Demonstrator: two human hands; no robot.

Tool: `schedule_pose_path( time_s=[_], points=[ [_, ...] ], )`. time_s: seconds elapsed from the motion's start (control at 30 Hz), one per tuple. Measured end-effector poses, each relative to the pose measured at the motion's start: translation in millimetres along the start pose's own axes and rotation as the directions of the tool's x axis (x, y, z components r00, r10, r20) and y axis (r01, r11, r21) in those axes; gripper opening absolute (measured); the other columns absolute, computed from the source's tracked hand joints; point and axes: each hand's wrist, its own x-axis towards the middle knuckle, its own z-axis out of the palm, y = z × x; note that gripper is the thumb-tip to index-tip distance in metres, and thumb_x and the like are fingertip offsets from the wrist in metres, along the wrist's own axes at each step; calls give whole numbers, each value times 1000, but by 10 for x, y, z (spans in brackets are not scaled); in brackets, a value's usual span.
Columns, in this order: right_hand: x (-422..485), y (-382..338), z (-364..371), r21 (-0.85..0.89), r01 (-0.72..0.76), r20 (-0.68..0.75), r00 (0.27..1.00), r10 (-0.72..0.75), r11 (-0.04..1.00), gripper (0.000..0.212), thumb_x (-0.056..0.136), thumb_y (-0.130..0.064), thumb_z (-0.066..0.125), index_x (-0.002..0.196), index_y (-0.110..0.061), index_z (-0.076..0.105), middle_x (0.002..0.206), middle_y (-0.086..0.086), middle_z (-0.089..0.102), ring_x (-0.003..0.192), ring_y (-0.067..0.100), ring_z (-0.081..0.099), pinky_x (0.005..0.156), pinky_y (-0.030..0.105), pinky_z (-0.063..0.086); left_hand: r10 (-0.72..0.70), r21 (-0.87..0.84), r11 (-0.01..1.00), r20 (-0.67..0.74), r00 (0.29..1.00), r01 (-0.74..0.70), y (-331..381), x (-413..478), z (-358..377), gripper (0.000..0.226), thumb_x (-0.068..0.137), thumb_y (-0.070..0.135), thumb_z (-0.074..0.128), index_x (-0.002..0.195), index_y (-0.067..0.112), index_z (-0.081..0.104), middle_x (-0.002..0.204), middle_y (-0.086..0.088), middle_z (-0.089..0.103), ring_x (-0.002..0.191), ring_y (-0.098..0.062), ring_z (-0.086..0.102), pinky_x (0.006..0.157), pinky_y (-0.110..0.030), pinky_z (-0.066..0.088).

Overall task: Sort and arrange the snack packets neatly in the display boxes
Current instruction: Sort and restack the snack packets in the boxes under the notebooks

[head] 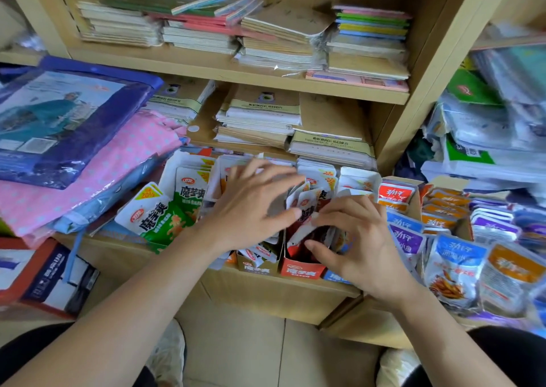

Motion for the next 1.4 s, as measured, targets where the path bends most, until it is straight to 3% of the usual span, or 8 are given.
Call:
schedule_pose_path(
  time_s=[0.2,0.37,0.5,0.6,0.73,1.0,1.13,1.4],
  points=[
    [-9,93,-44,57,-135,34,991,133,989,25,74,-43,65,79,-22,53,117,-10,57,113,17,53,93,39,35,79,-380,923,36,996,-60,82,14,-28,7,86,28,74,86,30,81,109,22,72,107,-2,60,96,-36,42],
    [35,134,-54,133,-208,173,968,184,969,58,70,-42,57,126,-30,53,139,-18,49,128,11,40,104,47,37,65,-489,864,344,937,119,176,-69,-122,14,88,12,71,86,22,82,84,18,73,89,-2,68,83,-22,52],
    [56,181,-19,132,-149,206,971,120,980,66,71,-39,58,136,-40,54,119,-21,55,116,16,40,95,53,40,-57,-568,817,92,994,100,155,12,-89,14,81,13,64,73,14,76,72,6,72,72,-12,67,70,-39,53],
    [60,208,-2,121,-104,163,983,83,987,40,70,-37,59,107,-30,72,118,-17,58,114,17,43,91,52,39,-133,-406,910,-93,987,84,31,122,-2,26,90,26,61,112,24,73,114,16,68,107,-5,59,92,-34,49],
    [60,203,10,141,-108,136,987,88,984,24,67,-33,56,87,-21,63,122,-9,56,114,19,43,91,50,39,-54,-130,989,124,991,71,13,312,103,66,95,51,38,157,30,30,162,18,25,146,-7,15,119,-42,17],
    [-35,189,22,143,-159,124,982,142,977,45,83,-71,59,91,-27,60,134,-12,47,127,18,42,101,44,40,36,-200,979,32,999,-29,-61,382,98,43,90,54,40,120,35,64,127,24,59,129,-9,36,103,-44,28],
    [-57,121,41,238,-187,97,981,168,953,40,84,-64,65,91,-25,61,144,-11,42,139,15,38,108,39,38,98,-230,970,52,994,-83,-75,255,131,29,90,50,47,92,34,71,121,26,61,122,-6,43,104,-47,34],
    [-211,107,15,120,-103,-23,994,106,987,37,81,-53,74,98,-20,75,124,-11,67,137,15,46,104,50,43,31,-195,980,-5,1000,-31,-136,191,173,37,93,50,51,114,34,76,126,19,65,119,-7,46,97,-32,31]
  ],
)
